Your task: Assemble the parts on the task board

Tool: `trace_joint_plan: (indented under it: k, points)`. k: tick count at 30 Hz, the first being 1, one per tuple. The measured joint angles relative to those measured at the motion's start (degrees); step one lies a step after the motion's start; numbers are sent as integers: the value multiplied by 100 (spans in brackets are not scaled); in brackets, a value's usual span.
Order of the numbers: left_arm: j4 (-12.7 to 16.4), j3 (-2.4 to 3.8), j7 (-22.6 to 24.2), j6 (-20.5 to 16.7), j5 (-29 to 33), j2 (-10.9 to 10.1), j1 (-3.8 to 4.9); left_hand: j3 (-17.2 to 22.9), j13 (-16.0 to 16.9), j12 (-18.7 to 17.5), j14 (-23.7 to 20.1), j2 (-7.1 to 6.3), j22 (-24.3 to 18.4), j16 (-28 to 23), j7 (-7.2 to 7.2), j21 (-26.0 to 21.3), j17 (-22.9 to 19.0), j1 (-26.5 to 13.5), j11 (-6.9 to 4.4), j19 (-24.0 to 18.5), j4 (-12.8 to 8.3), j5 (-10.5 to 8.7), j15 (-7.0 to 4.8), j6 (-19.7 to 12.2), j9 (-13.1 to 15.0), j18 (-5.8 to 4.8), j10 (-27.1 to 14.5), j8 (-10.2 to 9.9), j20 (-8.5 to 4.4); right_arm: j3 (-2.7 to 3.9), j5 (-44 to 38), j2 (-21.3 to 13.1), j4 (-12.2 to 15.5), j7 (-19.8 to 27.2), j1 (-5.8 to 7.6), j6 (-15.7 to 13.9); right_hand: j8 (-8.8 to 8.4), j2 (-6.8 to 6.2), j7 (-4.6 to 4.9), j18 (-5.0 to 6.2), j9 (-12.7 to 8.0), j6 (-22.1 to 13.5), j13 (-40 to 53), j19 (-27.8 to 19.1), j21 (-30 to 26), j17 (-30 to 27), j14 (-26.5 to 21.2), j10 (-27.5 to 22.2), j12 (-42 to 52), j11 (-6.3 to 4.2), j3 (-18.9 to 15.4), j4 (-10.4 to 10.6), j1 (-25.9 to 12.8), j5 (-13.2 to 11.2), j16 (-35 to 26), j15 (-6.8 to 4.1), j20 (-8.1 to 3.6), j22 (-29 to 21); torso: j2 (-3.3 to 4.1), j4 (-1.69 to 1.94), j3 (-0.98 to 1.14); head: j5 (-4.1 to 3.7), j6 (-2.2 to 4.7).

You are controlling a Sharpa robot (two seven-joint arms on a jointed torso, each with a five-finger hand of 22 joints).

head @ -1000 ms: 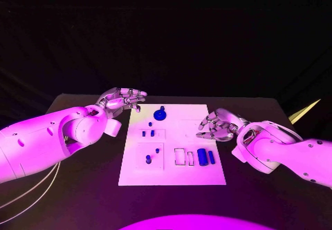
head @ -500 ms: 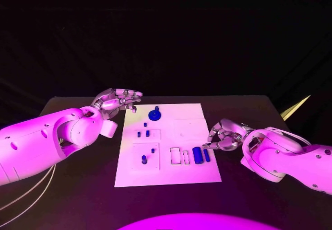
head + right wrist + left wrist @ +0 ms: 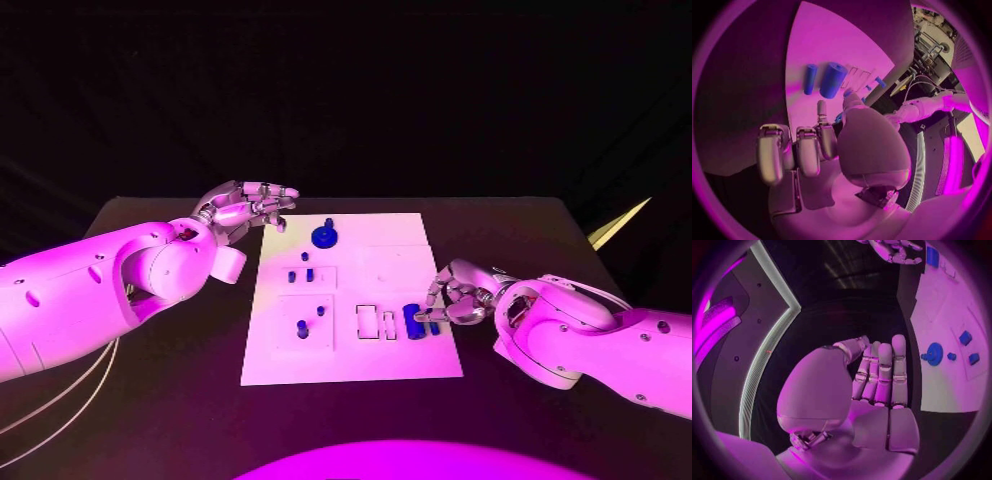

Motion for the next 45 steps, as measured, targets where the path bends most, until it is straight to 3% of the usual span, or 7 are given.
trace_joint_plan:
  k: [19, 22, 23, 31, 33, 38, 45]
  points:
    - [5, 0, -4, 8, -6, -12, 0, 0, 2, 0, 1, 0, -2, 0, 28, 0, 26, 0, 0, 0, 0, 0, 0, -30, 7, 0, 0, 0, 0, -8, -110, 492, -359, -189, -214, 103, 0, 0, 6, -32, 31, -49, 0, 0, 0, 0, 0, 40, 0, -1, -1, -1, 0, 0, 0, 0, 0, 0, -3, 23, -3, -3, -38]
    - [5, 0, -5, 10, -6, -13, 0, 0, 3, 0, 1, 0, -2, 0, 28, 0, 27, 0, 0, 0, 0, 0, -1, -30, 7, 0, 0, 0, 0, -6, -138, 564, -402, -222, -233, 111, 109, 2, 7, -33, 115, -48, 0, 0, 0, 0, 0, 42, 0, 1, -35, -32, -2, 0, 0, 0, 0, 0, -3, 26, -3, -4, -39]
    - [5, 0, -5, 10, -6, -13, 0, 0, 3, 0, 1, 0, -2, 0, 28, 0, 27, 0, 0, 0, 0, 0, -1, -31, 7, 0, 0, 0, 0, -6, -145, 585, -412, -231, -237, 115, 109, 105, 7, -33, 114, -48, 0, 0, 0, 0, 0, 40, 0, -1, -97, -4, -105, 0, 0, 0, 0, 0, -3, 29, -3, -4, -41]
    - [6, 0, -8, 13, -6, -15, 0, 0, 3, 0, 28, 0, -2, -1, 10, 0, 29, 0, 0, 0, 0, 0, -8, -49, 9, 0, 0, 0, 0, 1, -187, 676, -470, -305, -258, 98, 111, 109, -5, -32, 191, -34, 0, 0, 67, 1, 0, 41, 0, -2, -112, -17, -101, 0, 22, -1, 0, 0, -7, 36, -10, -12, -53]
    - [6, 0, -9, 13, -6, -16, 0, 0, 3, 0, 29, 0, -3, -1, 10, 0, 33, 0, 0, 0, 0, 0, -8, -49, 10, 0, 0, 0, 0, 1, -172, 677, -469, -305, -263, 38, 110, 190, -31, -33, 179, -7, 0, 0, 67, 0, -1, 49, 0, -12, -112, -18, -20, -1, 22, -2, 0, 0, -8, 36, -10, -12, -55]
    - [6, 0, -13, 13, -6, -20, 0, 0, 4, 0, 29, 0, -4, -1, 10, 0, 35, 0, 0, 0, 0, 0, -8, -49, 10, 0, 0, 1, 0, -8, 4, 635, -425, -247, -276, -336, 74, 403, -32, -33, -91, -7, 0, 0, 135, 1, -50, 68, 0, -33, -111, -18, 195, -14, 22, -52, -2, 0, -12, 39, -10, -13, -56]
    - [-1, 0, -18, 13, -6, -20, 0, 0, 4, 0, 29, 0, -4, -1, 10, 0, 36, 0, 0, 0, 0, 0, -8, -49, 10, 0, 0, 1, 0, -9, 420, 485, -235, -175, -216, -676, 73, 431, -34, -34, -91, -6, 0, -28, 171, 1, -98, 59, 0, -104, -111, -18, 223, -14, 23, -102, -92, 0, -20, 46, -13, -20, -51]
